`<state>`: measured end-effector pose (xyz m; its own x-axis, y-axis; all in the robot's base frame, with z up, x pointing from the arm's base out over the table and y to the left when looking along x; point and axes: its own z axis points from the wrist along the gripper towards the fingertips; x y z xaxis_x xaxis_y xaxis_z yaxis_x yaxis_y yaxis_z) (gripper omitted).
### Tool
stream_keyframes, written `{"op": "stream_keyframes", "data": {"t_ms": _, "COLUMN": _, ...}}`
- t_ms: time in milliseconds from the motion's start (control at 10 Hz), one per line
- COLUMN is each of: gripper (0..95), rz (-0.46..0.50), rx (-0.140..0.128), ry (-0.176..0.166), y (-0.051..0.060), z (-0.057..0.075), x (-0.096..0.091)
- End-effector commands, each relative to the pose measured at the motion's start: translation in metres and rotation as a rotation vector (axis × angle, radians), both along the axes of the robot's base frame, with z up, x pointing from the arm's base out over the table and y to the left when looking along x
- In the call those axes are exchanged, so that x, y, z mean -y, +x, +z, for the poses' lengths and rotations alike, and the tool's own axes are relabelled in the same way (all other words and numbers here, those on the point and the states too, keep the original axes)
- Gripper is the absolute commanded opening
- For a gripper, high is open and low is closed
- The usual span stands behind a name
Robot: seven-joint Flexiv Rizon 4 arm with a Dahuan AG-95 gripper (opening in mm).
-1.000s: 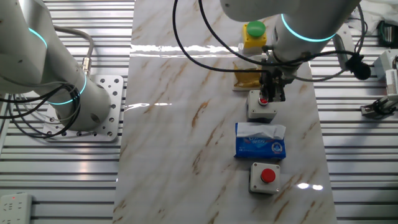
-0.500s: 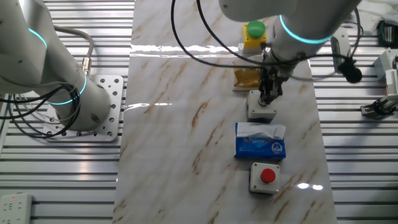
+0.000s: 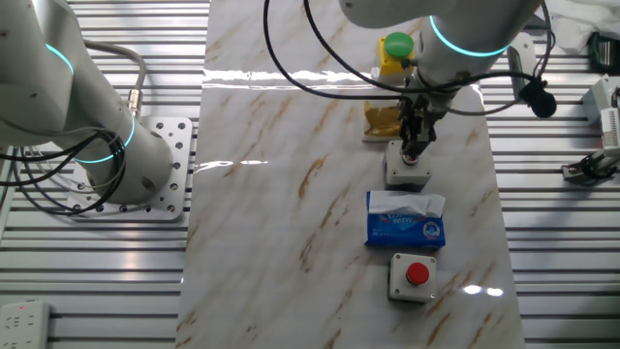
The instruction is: Press three buttons from left to right in sequence
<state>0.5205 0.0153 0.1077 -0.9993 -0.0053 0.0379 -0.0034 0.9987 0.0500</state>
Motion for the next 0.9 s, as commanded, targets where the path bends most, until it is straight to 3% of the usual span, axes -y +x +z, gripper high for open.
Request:
{"op": "stream_keyframes", "data": {"t_ms": 100, "gripper": 57.0, "rz": 0.003, "rx": -0.002, "ry": 0.001, "y": -0.0012, "z": -0.0008, "x": 0.0004}}
{"op": "stream_keyframes", "data": {"t_ms": 900, "gripper": 57.0, "rz": 0.014, "rx": 0.001, "ry": 0.002, "y": -0.0009, "z": -0.0018, "x": 0.0007}}
